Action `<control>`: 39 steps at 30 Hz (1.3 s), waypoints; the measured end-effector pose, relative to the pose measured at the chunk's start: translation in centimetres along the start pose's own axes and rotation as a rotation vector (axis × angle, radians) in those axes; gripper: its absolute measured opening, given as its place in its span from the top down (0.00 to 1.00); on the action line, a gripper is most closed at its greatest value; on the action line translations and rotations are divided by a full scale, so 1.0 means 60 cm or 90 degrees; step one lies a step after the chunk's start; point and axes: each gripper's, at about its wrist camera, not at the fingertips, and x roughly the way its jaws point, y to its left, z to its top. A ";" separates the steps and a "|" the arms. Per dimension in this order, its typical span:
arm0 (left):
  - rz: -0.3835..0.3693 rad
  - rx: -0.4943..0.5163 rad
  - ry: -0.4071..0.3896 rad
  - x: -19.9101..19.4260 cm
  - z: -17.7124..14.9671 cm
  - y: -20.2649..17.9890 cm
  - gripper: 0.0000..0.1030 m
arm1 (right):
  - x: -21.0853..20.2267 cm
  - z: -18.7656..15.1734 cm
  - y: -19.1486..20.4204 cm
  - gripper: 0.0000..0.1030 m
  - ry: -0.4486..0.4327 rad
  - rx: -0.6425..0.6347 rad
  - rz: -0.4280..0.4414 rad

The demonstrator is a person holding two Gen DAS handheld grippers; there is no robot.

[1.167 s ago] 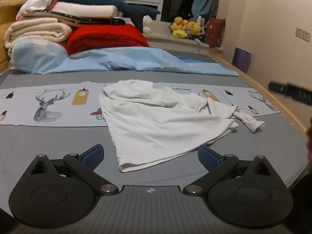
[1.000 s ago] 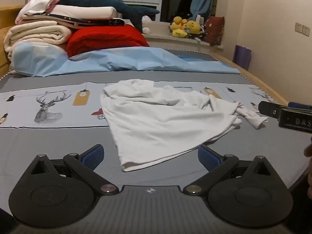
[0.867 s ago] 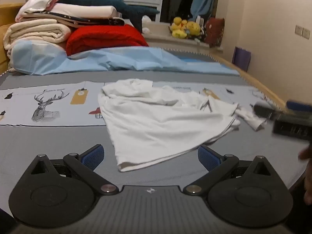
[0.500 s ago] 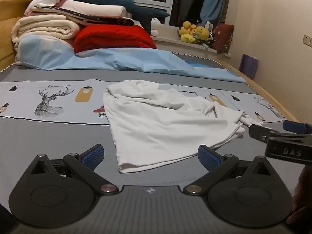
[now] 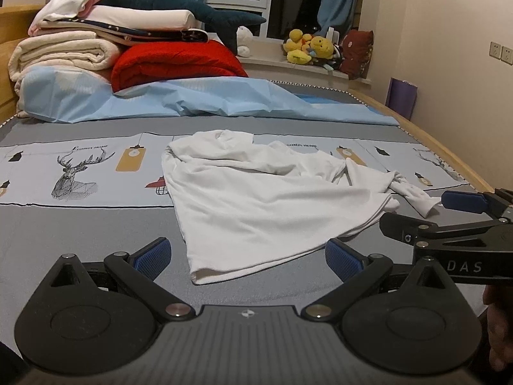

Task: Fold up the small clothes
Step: 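Move both tools toward the crumpled white shirt on the bed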

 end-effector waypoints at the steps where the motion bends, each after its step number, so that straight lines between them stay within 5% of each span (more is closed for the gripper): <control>1: 0.000 -0.001 0.001 0.000 0.000 0.000 0.01 | 0.005 0.004 -0.065 0.05 0.002 -0.004 0.024; 5: 0.000 -0.003 0.005 0.001 0.000 0.003 0.01 | 0.028 -0.010 -0.114 0.05 0.003 -0.009 0.029; 32: 0.001 -0.002 0.008 0.005 -0.003 0.001 0.01 | 0.022 -0.018 -0.092 0.07 -0.004 -0.026 -0.028; 39: 0.001 -0.003 0.009 0.005 -0.002 -0.001 0.01 | -0.026 -0.013 -0.069 0.07 -0.018 -0.038 -0.055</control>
